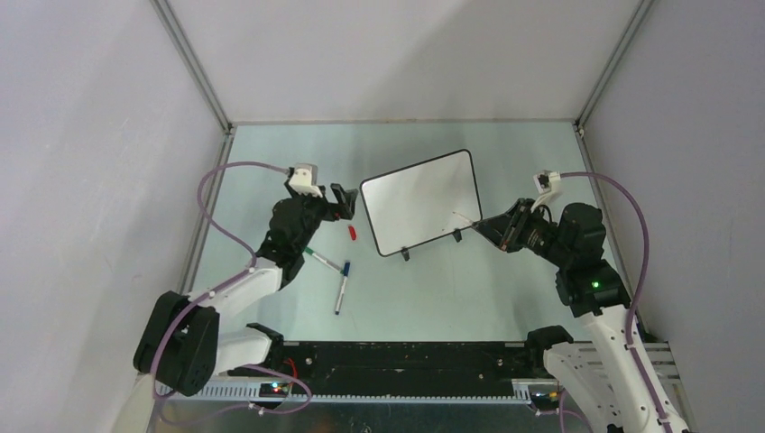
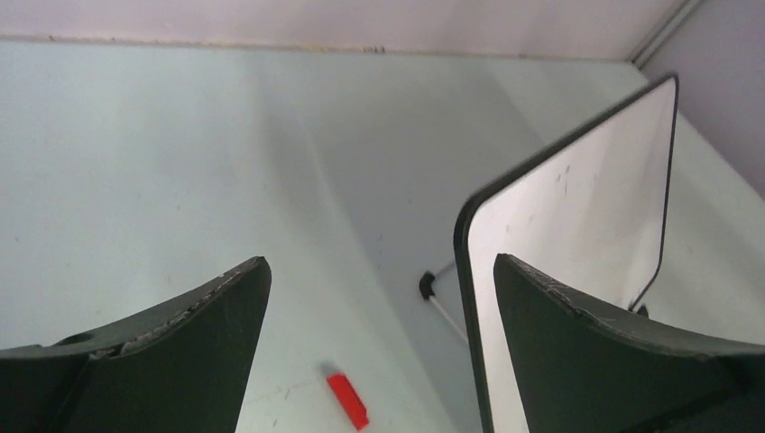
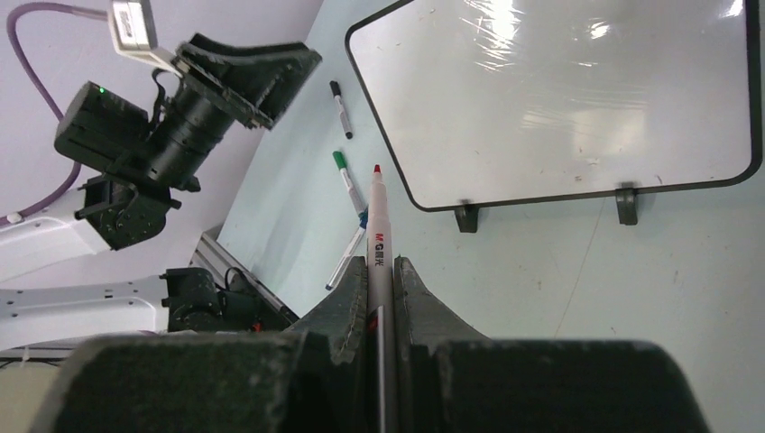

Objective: Write a sentence on the whiteboard
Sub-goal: Adjust the whiteboard on the whiteboard stand.

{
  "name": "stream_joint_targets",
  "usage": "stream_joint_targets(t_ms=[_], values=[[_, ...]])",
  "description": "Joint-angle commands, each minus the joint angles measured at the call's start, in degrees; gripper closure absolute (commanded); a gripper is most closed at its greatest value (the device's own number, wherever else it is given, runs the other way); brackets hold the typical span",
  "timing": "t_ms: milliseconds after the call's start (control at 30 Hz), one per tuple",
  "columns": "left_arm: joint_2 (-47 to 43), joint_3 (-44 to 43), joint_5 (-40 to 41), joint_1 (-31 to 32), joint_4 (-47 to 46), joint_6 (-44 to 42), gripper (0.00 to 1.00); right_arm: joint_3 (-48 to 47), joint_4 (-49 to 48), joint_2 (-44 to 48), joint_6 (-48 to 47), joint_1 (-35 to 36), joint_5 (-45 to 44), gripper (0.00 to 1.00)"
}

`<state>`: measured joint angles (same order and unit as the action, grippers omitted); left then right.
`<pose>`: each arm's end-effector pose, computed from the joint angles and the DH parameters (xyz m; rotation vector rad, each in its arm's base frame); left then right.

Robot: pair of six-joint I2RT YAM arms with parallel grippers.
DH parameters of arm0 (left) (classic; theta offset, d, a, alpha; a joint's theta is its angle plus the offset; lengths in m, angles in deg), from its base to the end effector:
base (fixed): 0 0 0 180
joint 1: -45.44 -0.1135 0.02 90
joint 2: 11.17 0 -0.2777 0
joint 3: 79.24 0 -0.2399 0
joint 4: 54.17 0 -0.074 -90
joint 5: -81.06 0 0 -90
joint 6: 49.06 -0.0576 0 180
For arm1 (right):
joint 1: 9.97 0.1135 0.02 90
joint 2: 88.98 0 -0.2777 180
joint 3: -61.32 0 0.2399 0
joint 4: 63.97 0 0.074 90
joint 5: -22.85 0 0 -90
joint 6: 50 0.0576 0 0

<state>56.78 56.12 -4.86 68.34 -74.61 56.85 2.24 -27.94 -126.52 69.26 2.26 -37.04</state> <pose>0.2479 -0.1003 0.2694 0.0445 1.6401 -0.4631 0.1335 0.0585 0.3398 -0.1079 1.8995 0.9794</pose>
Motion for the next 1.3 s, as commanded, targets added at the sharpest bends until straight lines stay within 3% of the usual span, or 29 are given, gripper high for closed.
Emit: stream_joint_targets(t_ms=[0, 67, 200, 333, 467, 600, 767, 967, 1267], values=[[-1.0, 3.4, -3.3, -0.3, -6.5, -3.6, 0.01, -0.1, -1.0, 1.3, -2.7, -0.2, -1.4, 1.0], [-1.2, 3.8, -0.3, -0.6, -6.2, -3.9, 0.01, -0.1, -0.9, 1.4, -3.2, -0.2, -1.6, 1.0], [2.4, 1.5, -8.2, -0.8, -5.3, -8.6, 0.01, -0.1, -1.6, 0.9, -3.1, -0.2, -1.7, 1.0], [4.9, 1.3, -6.8, -0.8, -5.3, -8.9, 0.0, -0.1, -3.3, -0.9, -2.6, -0.3, -0.8, 1.0], [4.1, 8.6, -8.5, -0.8, -20.1, -8.1, 0.01, -0.1, -4.4, -3.2, -1.8, 0.2, 0.1, 1.0], [6.1, 11.1, -10.9, -0.9, -27.0, -6.9, 0.01, -0.1, -6.0, -5.4, -1.5, 2.3, -1.2, 1.0], [11.9, 10.7, -23.6, -4.6, -37.4, 0.9, 0.01, -0.1, -7.7, -6.4, -2.3, 6.1, -5.1, 1.0], [18.6, 11.1, -32.4, -10.6, -51.3, 12.9, 0.02, -0.9, -8.7, -7.2, -3.7, 7.5, -7.6, 1.0], [19.2, 7.7, -33.6, -11.9, -49.0, 23.2, 0.05, -0.8, -5.9, -5.4, -6.0, 7.6, -10.0, 1.0]])
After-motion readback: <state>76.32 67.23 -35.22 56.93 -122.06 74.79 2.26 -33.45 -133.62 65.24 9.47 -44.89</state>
